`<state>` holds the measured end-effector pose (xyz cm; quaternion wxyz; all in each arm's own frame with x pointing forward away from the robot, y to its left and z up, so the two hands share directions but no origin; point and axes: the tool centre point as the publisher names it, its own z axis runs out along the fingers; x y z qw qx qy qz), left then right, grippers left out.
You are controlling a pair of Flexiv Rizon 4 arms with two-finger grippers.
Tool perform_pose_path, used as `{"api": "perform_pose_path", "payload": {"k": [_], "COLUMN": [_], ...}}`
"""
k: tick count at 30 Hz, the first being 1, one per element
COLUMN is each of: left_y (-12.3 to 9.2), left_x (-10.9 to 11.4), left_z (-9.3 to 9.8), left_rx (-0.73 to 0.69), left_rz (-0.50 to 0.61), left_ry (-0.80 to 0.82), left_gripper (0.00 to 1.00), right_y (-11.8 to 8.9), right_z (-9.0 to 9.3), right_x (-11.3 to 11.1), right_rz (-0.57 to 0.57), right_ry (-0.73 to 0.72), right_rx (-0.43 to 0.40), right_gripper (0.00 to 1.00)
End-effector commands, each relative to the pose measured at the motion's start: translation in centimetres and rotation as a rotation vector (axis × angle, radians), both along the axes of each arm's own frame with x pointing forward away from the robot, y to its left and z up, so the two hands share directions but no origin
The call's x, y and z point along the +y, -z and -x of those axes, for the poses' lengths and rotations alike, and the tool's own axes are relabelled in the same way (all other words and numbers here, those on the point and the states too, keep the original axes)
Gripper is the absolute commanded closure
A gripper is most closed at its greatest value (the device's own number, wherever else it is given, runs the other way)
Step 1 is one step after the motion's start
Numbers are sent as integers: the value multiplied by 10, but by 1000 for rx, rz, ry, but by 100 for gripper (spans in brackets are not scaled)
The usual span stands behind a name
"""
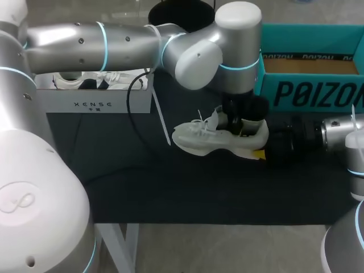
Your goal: Take the shoe out of the shoebox, open the shoe tongue, remove and reinsert the insole, then place the shoe into the shoebox
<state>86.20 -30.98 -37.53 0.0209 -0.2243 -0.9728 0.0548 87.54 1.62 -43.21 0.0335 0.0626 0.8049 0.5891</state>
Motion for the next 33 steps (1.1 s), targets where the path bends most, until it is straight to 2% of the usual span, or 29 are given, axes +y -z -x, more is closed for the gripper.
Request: {"api": "perform_pose_path", "payload": {"k": [1,3,7,9,11,15,18,24,33], "left_y": [3,4,5,6,7,9,10,14,50], "left_x": [-4,-5,-7,-7,-7,-8,-8,-8,-13], "left_z": [-3,-3,-4,-4,-4,-5,-6,-6,-12], "left_rx": [9,11,12,13,13,13,14,9,-26], "left_rz": [-7,-8,-10,-12,-15,-20,-24,-34,-79], "left_ry": [5,8,13,15,15,16,17,20,26], "left_gripper": [100,86,73,72,67,68,59,56,58], "right_y": [4,4,4,4,4,4,4,4,4], "right_z": [-1,-1,-1,-1,-1,-1,-1,-1,-1], "right_x": [3,3,3,3,3,3,3,3,3], "right_rz": [2,2,2,2,2,2,2,2,2], "right_ry": [1,1,1,1,1,1,1,1,1], "right_rx": [0,0,0,0,0,0,0,0,0], "right_gripper": [100,100,100,100,100,100,100,100,100]}}
